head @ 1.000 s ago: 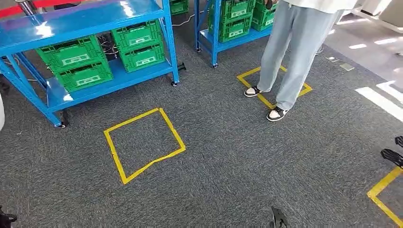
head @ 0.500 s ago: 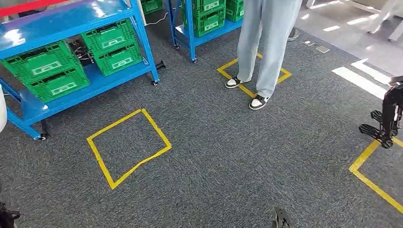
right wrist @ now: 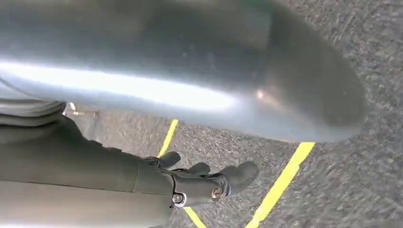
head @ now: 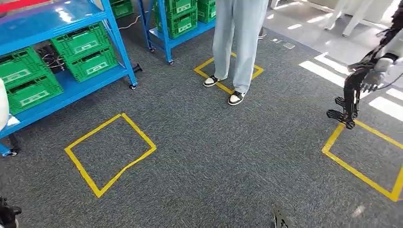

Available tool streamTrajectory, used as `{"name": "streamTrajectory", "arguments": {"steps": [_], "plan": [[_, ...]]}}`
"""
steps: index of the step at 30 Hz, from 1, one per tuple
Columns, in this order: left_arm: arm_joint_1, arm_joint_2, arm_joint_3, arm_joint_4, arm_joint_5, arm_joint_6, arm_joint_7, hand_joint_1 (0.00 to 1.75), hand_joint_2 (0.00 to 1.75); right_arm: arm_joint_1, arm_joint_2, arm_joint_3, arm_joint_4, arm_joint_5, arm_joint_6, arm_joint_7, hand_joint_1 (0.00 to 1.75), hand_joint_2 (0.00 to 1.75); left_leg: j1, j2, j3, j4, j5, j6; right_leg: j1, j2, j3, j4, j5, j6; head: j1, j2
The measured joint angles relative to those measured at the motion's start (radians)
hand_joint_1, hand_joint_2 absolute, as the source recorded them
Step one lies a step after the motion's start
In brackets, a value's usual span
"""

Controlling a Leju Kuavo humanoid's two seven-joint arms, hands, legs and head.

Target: Take the parts from the cabinet and place them on the table.

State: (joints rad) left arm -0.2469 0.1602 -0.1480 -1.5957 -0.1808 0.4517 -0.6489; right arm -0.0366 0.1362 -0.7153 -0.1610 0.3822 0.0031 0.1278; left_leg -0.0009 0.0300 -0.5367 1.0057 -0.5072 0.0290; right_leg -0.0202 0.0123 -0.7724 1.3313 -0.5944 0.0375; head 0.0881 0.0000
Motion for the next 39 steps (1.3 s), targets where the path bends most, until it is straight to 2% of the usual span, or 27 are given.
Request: {"name": "streamTrajectory", "arguments": {"steps": [1, 3, 4, 5, 9, 10, 12, 13, 14, 15, 16, 17, 19, 20, 21, 24, 25, 26, 27, 28, 30, 31, 32, 34, 35, 36, 39], "plan": [[0.0, 0.0, 0.0, 0.002, 0.0, 0.0, 0.0, 1.75, 1.75, 0.002, 0.0, 0.0, 0.0, 0.001, 0.003, 0.0, 0.0, 0.0, 0.0, 0.012, -0.003, 0.003, 0.0, 0.0, 0.0, -0.001, 0.006, -0.002, 0.011, 0.001, 0.0, 0.0], [0.0, -0.002, 0.0, 0.004, -0.001, 0.0, 0.0, 1.75, 1.75, 0.003, 0.0, 0.0, 0.0, 0.002, 0.009, 0.0, 0.0, 0.0, 0.0, 0.035, -0.005, 0.009, -0.003, -0.004, 0.0, -0.013, 0.092, -0.14, 0.078, -0.002, 0.0, 0.0], [-0.002, -0.002, 0.0, 0.004, -0.001, 0.0, 0.0, 1.75, 1.75, 0.002, -0.001, 0.0, 0.0, 0.003, 0.011, -0.001, 0.0, 0.0, 0.0, 0.046, -0.005, 0.013, -0.005, -0.008, 0.002, -0.038, 0.151, -0.237, 0.11, -0.006, 0.0, 0.0], [-0.003, -0.002, 0.0, 0.004, -0.001, 0.0, 0.0, 1.75, 1.75, -0.001, -0.001, 0.0, 0.0, 0.004, 0.011, -0.001, 0.0, 0.0, -0.003, 0.056, -0.007, 0.019, -0.009, -0.013, 0.008, -0.073, 0.176, -0.296, 0.102, -0.016, 0.0, 0.0], [-0.01, -0.002, -0.002, 0.004, -0.002, 0.0, 0.0, 1.75, 1.75, 0.003, -0.001, 0.0, 0.0, 0.004, 0.011, -0.002, 0.0, 0.0, -0.008, 0.081, -0.003, 0.013, -0.008, -0.034, 0.013, -0.038, 0.167, -0.296, 0.117, -0.038, -0.002, 0.0], [-0.011, -0.002, -0.002, 0.003, -0.002, 0.0, 0.001, 1.75, 1.75, 0.003, -0.001, 0.0, 0.0, 0.004, 0.012, -0.002, 0.0, 0.0, -0.007, 0.081, -0.006, 0.015, -0.012, -0.041, 0.004, -0.029, 0.17, -0.307, 0.125, -0.049, -0.003, 0.0], [-0.013, -0.002, -0.004, 0.004, -0.002, 0.0, 0.0, 1.75, 1.75, 0.002, -0.001, 0.0, 0.0, 0.004, 0.013, -0.004, 0.0, 0.0, 0.0, 0.0, -0.033, 0.088, -0.069, -0.054, 0.001, -0.018, 0.167, -0.309, 0.13, -0.056, -0.008, 0.0], [-0.013, 0.001, -0.004, 0.005, -0.002, 0.0, 0.0, 1.75, 1.75, 0.001, -0.001, 0.0, 0.0, 0.004, 0.013, -0.005, 0.0, 0.0, 0.003, -0.017, -0.066, 0.163, -0.11, -0.058, 0.0, -0.009, 0.166, -0.309, 0.131, -0.058, -0.01, 0.0], [-0.009, 0.001, -0.006, 0.008, -0.002, 0.0, 0.0, 1.75, 1.75, 0.001, -0.001, 0.0, 0.0, 0.005, 0.013, -0.005, 0.0, 0.0, 0.004, -0.024, -0.106, 0.253, -0.15, -0.062, 0.0, 0.001, 0.162, -0.308, 0.132, -0.059, -0.008, 0.0], [-0.004, 0.001, -0.006, 0.01, -0.001, 0.0, 0.0, 1.75, 1.75, 0.001, -0.001, 0.0, 0.0, 0.005, 0.013, -0.005, 0.0, 0.0, 0.005, -0.025, -0.135, 0.314, -0.169, -0.064, 0.0, 0.011, 0.159, -0.308, 0.134, -0.059, -0.009, 0.0], [0.001, 0.001, -0.007, 0.011, -0.001, 0.001, 0.0, 1.75, 1.75, 0.003, -0.001, 0.0, 0.0, 0.005, 0.013, -0.005, 0.0, 0.0, 0.005, -0.025, -0.139, 0.324, -0.16, -0.064, 0.0, 0.022, 0.158, -0.308, 0.136, -0.058, -0.009, 0.0], [0.004, 0.001, -0.008, 0.011, -0.001, 0.001, 0.0, 1.75, 1.75, 0.003, -0.001, 0.0, 0.0, 0.004, 0.013, -0.005, 0.0, 0.0, 0.007, -0.026, -0.121, 0.288, -0.13, -0.063, 0.0, 0.034, 0.158, -0.307, 0.137, -0.056, -0.009, 0.0], [0.004, 0.001, -0.01, 0.01, -0.001, 0.003, 0.0, 1.75, 1.75, 0.002, -0.001, 0.0, 0.0, 0.004, 0.014, -0.005, 0.0, 0.0, 0.01, -0.041, -0.034, 0.115, -0.038, -0.057, -0.001, 0.058, 0.158, -0.305, 0.141, -0.05, -0.009, 0.0], [0.004, 0.001, -0.01, 0.007, -0.001, 0.004, 0.0, 1.75, 1.75, 0.002, -0.001, 0.0, 0.0, 0.004, 0.014, -0.005, 0.0, 0.0, 0.012, -0.075, 0.007, 0.029, -0.012, -0.053, -0.002, 0.067, 0.157, -0.304, 0.142, -0.047, -0.01, 0.0], [0.006, 0.001, -0.01, 0.003, -0.003, 0.006, 0.0, 1.75, 1.75, 0.001, -0.001, 0.0, 0.0, 0.004, 0.014, -0.006, 0.0, 0.0, 0.008, -0.095, 0.014, 0.009, -0.027, -0.05, 0.002, 0.077, 0.152, -0.302, 0.145, -0.039, -0.009, 0.0], [0.015, 0.001, -0.011, -0.003, -0.007, 0.008, 0.001, 1.75, 1.75, 0.008, -0.001, -0.001, 0.0, 0.001, 0.014, -0.006, 0.0, 0.0, 0.0, -0.069, 0.007, 0.014, -0.019, -0.031, -0.004, 0.1, 0.144, -0.311, 0.159, -0.017, -0.008, 0.0], [0.017, -0.001, -0.011, -0.007, -0.007, 0.008, 0.001, 1.75, 1.75, 0.009, -0.001, -0.001, 0.0, 0.001, 0.014, -0.006, 0.0, 0.0, 0.009, -0.058, 0.011, 0.005, -0.01, -0.019, -0.002, 0.109, 0.14, -0.313, 0.163, -0.009, -0.009, 0.0], [0.018, -0.002, -0.011, -0.011, -0.007, 0.009, 0.001, 1.75, 1.75, 0.01, 0.0, -0.001, 0.0, 0.0, 0.014, -0.006, 0.0, 0.0, 0.011, -0.042, 0.012, 0.0, -0.003, -0.012, -0.002, 0.074, 0.134, -0.297, 0.149, -0.009, -0.008, 0.0], [0.023, -0.003, -0.011, -0.015, -0.008, 0.01, 0.0, 1.75, 1.75, 0.01, 0.001, -0.001, 0.0, -0.004, 0.015, -0.006, 0.0, 0.0, 0.011, -0.034, 0.009, -0.002, -0.001, -0.004, 0.003, 0.031, 0.11, -0.25, 0.111, -0.008, 0.0, 0.0], [0.03, -0.003, -0.011, -0.019, -0.01, 0.01, 0.0, 1.75, 1.75, 0.008, 0.001, -0.001, 0.0, -0.005, 0.015, -0.007, 0.0, 0.0, 0.009, -0.021, 0.006, -0.001, 0.0, -0.003, 0.003, 0.009, 0.075, -0.173, 0.067, -0.003, 0.001, 0.0], [0.041, -0.003, -0.011, -0.02, -0.015, 0.01, 0.001, 1.75, 1.75, 0.007, 0.001, -0.002, 0.0, -0.005, 0.015, -0.008, 0.0, 0.0, 0.007, 0.004, 0.001, 0.002, -0.001, -0.001, 0.003, -0.001, 0.009, -0.019, 0.004, 0.002, 0.0, 0.0], [0.044, -0.003, -0.011, -0.021, -0.017, 0.01, 0.001, 1.75, 1.75, 0.009, 0.001, -0.003, 0.0, -0.006, 0.015, -0.008, 0.0, 0.0, 0.006, 0.015, -0.001, 0.003, -0.001, -0.001, 0.003, -0.002, -0.002, 0.01, 0.002, 0.003, 0.002, 0.0], [0.047, -0.004, -0.011, -0.022, -0.018, 0.01, 0.001, 1.75, 1.75, 0.01, 0.001, -0.005, 0.0, -0.006, 0.015, -0.01, 0.0, 0.0, 0.006, 0.027, -0.002, 0.005, -0.001, -0.002, 0.002, -0.005, 0.016, -0.017, 0.023, 0.003, 0.001, 0.0], [0.05, -0.005, -0.011, -0.024, -0.019, 0.01, 0.002, 1.75, 1.75, 0.01, 0.0, -0.009, 0.0, -0.007, 0.016, -0.014, 0.0, 0.0, 0.007, 0.048, -0.001, 0.009, -0.005, -0.008, 0.003, -0.025, 0.113, -0.18, 0.095, 0.0, 0.001, 0.0], [0.05, -0.005, -0.011, -0.027, -0.019, 0.01, 0.002, 1.75, 1.75, 0.009, -0.001, -0.011, 0.0, -0.007, 0.016, -0.018, 0.0, 0.0, 0.006, 0.058, -0.001, 0.015, -0.009, -0.013, 0.003, -0.062, 0.169, -0.274, 0.121, -0.003, 0.001, 0.0], [0.052, -0.004, -0.011, -0.032, -0.019, 0.01, 0.002, 1.75, 1.75, 0.006, -0.001, -0.014, 0.0, -0.008, 0.017, -0.02, 0.0, 0.0, -0.005, 0.066, -0.006, 0.019, -0.015, -0.02, 0.012, -0.084, 0.175, -0.29, 0.108, -0.014, 0.0, 0.0], [0.054, -0.003, -0.012, -0.039, -0.019, 0.005, 0.001, 1.75, 1.75, 0.01, -0.001, -0.022, 0.0, -0.015, 0.023, -0.024, 0.0, 0.0, -0.004, 0.088, 0.005, 0.013, -0.015, -0.036, 0.012, -0.05, 0.166, -0.295, 0.116, -0.033, -0.002, 0.0]]}}
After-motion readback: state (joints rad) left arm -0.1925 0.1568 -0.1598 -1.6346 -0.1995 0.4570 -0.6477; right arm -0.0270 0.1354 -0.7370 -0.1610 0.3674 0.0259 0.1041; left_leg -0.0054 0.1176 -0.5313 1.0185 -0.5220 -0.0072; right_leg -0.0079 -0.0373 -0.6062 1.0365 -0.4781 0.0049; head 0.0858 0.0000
